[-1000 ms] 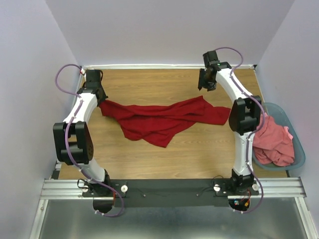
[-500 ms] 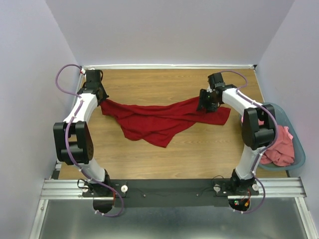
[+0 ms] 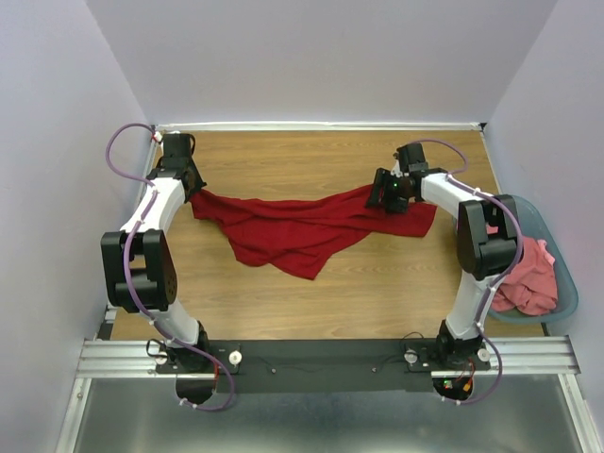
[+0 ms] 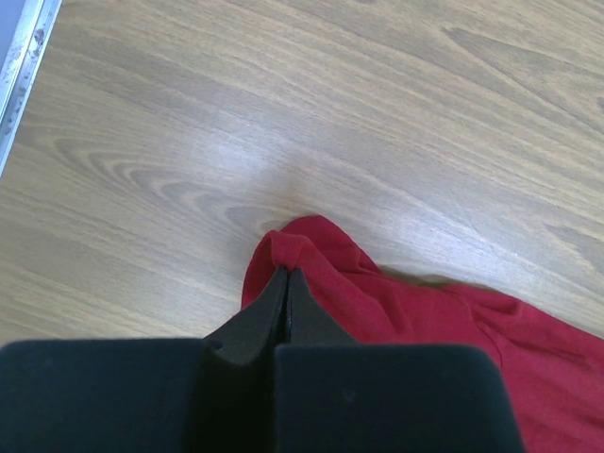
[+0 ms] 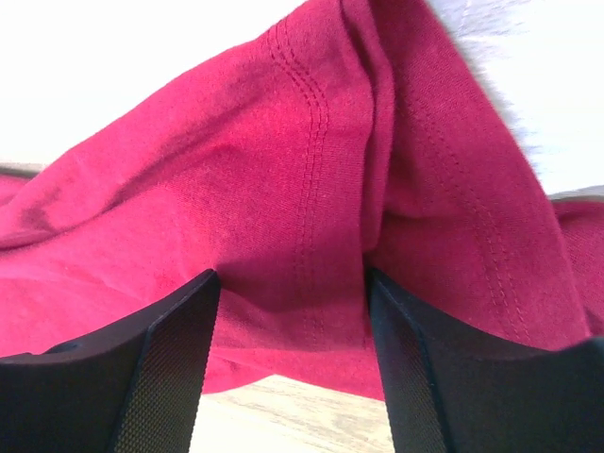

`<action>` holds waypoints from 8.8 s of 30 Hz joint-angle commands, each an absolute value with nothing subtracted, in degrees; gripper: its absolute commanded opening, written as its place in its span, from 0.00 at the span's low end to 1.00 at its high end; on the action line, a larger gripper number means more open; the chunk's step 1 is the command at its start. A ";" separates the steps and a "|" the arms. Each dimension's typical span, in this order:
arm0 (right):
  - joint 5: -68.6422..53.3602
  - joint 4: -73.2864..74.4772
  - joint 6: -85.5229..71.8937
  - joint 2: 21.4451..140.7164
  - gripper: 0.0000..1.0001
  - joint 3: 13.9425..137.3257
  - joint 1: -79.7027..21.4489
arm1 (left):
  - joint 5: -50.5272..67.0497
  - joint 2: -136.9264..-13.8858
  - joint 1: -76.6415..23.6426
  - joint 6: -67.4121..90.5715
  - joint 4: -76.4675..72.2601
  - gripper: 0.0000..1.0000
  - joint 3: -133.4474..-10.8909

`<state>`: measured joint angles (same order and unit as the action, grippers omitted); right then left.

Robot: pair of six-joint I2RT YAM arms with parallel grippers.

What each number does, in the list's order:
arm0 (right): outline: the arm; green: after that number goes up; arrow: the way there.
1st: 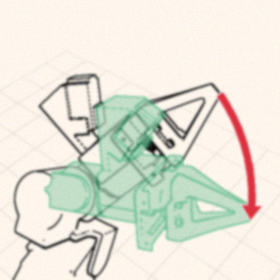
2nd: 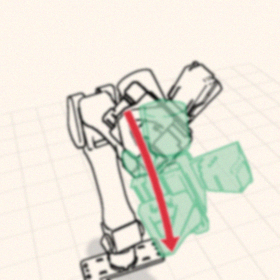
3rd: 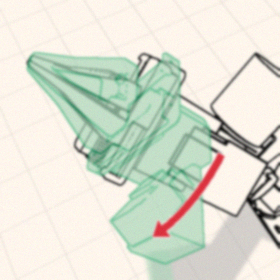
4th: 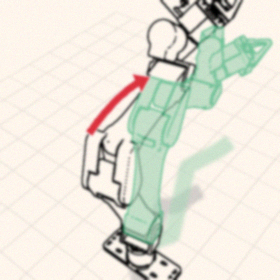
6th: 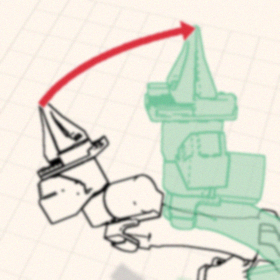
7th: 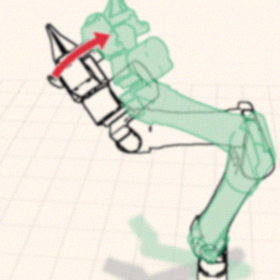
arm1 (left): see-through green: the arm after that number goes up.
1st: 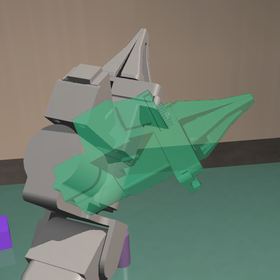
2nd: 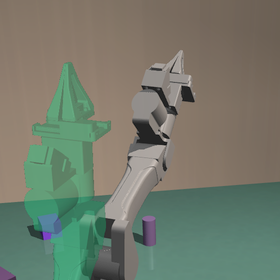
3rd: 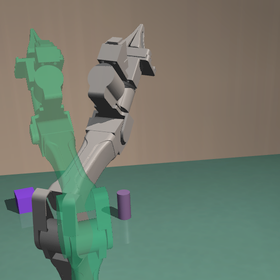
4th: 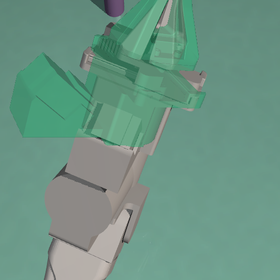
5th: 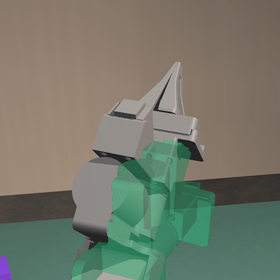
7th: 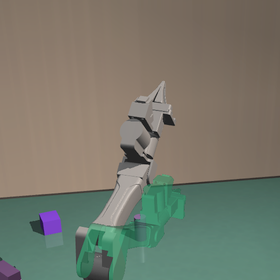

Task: Fold and stack the t-shirts
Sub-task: Flatten the tshirt out, then fold the tshirt

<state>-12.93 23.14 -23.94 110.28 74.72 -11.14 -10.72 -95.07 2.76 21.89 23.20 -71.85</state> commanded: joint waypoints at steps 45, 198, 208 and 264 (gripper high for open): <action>-20.13 18.19 -24.61 102.04 0.38 63.55 -7.47 | -10.46 -91.41 2.64 22.06 22.85 0.00 -69.70; 13.54 18.62 0.53 133.59 0.17 109.95 -1.06 | 13.27 -102.49 2.29 54.49 0.26 0.10 -61.79; 11.87 23.02 -6.50 122.53 0.69 103.54 -1.05 | 6.95 -90.80 1.68 50.89 5.62 0.91 -58.63; -3.62 47.81 -29.44 80.77 0.68 55.62 -25.66 | -5.10 -71.37 -3.43 36.75 26.64 0.66 -45.60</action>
